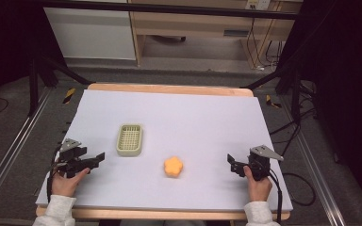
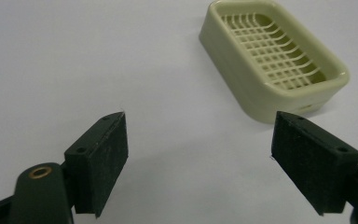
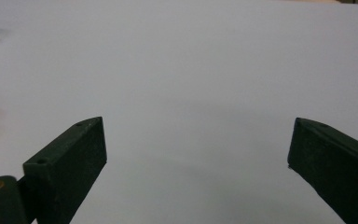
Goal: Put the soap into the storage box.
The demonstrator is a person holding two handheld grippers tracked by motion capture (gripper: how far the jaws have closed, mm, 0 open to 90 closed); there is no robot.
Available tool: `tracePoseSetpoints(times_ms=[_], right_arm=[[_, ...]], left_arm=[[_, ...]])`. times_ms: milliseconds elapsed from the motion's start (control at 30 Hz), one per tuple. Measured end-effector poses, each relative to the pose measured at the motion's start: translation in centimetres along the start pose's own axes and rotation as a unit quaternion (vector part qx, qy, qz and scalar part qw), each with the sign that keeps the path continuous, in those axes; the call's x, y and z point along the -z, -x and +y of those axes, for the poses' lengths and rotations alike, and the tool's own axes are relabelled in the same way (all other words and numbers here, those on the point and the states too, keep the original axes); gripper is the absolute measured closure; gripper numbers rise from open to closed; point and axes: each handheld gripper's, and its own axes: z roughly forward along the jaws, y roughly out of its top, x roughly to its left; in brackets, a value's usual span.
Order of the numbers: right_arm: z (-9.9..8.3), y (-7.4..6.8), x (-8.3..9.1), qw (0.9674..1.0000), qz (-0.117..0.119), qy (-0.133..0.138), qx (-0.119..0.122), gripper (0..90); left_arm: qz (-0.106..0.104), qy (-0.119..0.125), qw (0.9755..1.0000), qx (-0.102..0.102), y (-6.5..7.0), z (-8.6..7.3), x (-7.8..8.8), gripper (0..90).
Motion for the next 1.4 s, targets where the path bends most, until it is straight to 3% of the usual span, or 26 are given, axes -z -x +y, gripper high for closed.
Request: tracePoseSetpoints(times_ms=[200,500,767,1200,1400], right_arm=[[-0.2,-0.3,-0.3,0.9999,0.003,-0.011,0.01,4.3],[-0.3,-0.7,-0.8,0.9992,0.023,-0.031,0.007,4.2],[-0.3,-0.9,-0.9,0.9995,0.009,-0.029,0.012,3.9],[-0.2,-0.8,-0.8,0.9997,0.01,-0.017,0.011,3.3],[-0.2,-1.1,-1.1,0.9996,-0.001,-0.027,0.01,3.4]], left_arm=[[-0.002,0.005,1.0,-0.006,1.1,0.3,0.2,21.0],[-0.027,0.007,0.9995,-0.013,3.2,0.7,0.6,22.2],[-0.031,0.005,0.9985,-0.044,4.9,1.0,0.6,23.0],[-0.048,0.004,0.997,-0.061,6.8,1.6,0.1,22.4],[-0.055,0.002,0.9959,-0.071,7.7,1.9,0.0,22.1]])
